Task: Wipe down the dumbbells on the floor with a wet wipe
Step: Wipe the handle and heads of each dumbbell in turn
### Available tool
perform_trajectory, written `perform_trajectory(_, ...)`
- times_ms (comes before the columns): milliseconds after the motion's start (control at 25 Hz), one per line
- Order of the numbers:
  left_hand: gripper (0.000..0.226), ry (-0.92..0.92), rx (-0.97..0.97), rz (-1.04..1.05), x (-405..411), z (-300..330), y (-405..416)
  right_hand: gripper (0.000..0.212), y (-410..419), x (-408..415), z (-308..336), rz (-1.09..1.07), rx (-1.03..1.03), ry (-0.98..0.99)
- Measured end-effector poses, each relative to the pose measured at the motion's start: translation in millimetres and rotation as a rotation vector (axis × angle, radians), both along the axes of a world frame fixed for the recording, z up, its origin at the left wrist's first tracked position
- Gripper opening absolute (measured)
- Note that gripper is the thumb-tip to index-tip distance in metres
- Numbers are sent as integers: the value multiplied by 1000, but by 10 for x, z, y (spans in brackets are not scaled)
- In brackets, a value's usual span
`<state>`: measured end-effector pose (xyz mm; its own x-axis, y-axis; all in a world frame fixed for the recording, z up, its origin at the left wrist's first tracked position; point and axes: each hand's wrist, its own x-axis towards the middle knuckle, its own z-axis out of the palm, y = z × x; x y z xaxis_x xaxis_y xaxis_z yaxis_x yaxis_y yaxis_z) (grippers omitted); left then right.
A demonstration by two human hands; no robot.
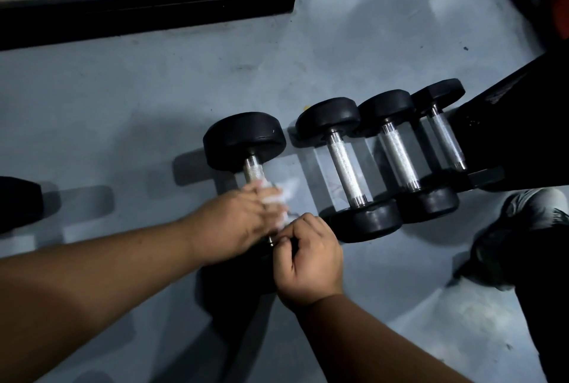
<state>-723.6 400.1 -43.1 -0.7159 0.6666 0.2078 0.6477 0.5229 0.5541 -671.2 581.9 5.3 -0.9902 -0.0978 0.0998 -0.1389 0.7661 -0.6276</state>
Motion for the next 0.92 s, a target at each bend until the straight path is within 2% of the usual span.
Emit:
perform_trajectory(160, 38, 27, -46, -156, -39, -22, -44, 18, 3, -10, -3, 6, 4, 6)
perform_trajectory(320, 48, -7, -11, 20, -395, -44, -209, 15, -2, -9, 11, 1, -14, 6)
perform_trajectory(440, 39, -29, 16, 100, -275, -51, -123, 16, 11, -11, -3, 5, -13, 2)
perform_trajectory(600, 35, -35, 51, -83, 105, -55, -16, 17, 44, -27, -30, 18, -24, 1)
perform_trajectory(720, 35, 21, 6, -178, -36, -54, -94, 16, 47, -30, -28, 11, -28, 6)
perform_trajectory(920, 36, -40, 74, 60, -342, -24, -272, 15, 37, -24, -19, 5, -36, 0)
